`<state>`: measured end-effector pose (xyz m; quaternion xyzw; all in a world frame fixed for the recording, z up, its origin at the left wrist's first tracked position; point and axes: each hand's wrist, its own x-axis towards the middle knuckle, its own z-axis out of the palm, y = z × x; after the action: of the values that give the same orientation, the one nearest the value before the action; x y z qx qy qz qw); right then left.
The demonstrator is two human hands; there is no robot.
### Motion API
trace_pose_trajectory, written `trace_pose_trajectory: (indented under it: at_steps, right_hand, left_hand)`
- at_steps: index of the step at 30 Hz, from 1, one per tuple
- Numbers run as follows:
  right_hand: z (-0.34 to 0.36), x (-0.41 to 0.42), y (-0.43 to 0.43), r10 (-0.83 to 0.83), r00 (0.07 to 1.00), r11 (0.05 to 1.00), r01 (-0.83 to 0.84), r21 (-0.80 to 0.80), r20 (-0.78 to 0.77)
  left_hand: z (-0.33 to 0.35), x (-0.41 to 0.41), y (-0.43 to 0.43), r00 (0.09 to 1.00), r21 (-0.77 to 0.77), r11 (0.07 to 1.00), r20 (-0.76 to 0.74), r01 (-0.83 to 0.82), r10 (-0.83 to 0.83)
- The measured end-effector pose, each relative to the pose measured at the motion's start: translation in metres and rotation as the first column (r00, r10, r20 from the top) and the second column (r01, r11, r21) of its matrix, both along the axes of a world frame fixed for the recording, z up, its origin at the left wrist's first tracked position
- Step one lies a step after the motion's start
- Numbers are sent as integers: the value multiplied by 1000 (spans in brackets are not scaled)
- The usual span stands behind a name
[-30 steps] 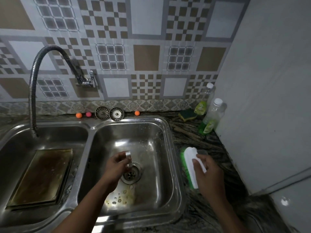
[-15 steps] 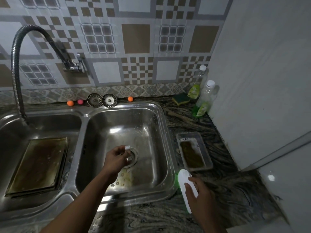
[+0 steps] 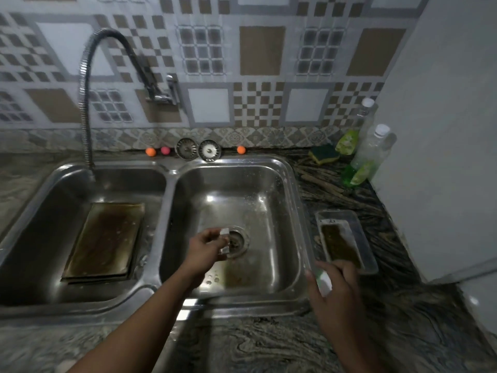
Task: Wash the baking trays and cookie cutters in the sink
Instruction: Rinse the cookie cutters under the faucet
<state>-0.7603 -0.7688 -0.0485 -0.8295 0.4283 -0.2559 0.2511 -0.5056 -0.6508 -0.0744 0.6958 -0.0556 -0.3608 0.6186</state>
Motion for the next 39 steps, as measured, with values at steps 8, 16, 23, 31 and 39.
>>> trace_pose_trajectory:
  at_steps: [8,16,23,31,39]
  right_hand:
    - [-1,189,75,366,929,921,-369,127,49]
    - [-23,344,192,485,872,821,-479,311,63]
    - [-60,397,246,560,757,764,-314,564,-338]
    - [-85,410,255,610,617,751,-251,611,-497]
    - [-102,417,240,606,628,728,-190,659,-488]
  left_hand:
    - [17,76,94,989,22,997,132,-70,67]
    - [-34,197,237,877,433,888,353,157,-327]
    - [-81,225,266,740,630,634,136,449,-658]
    - [-105,235,264,622,662,525,113,534,-775]
    - [-117,241,260,505,708,414,94,572,-858]
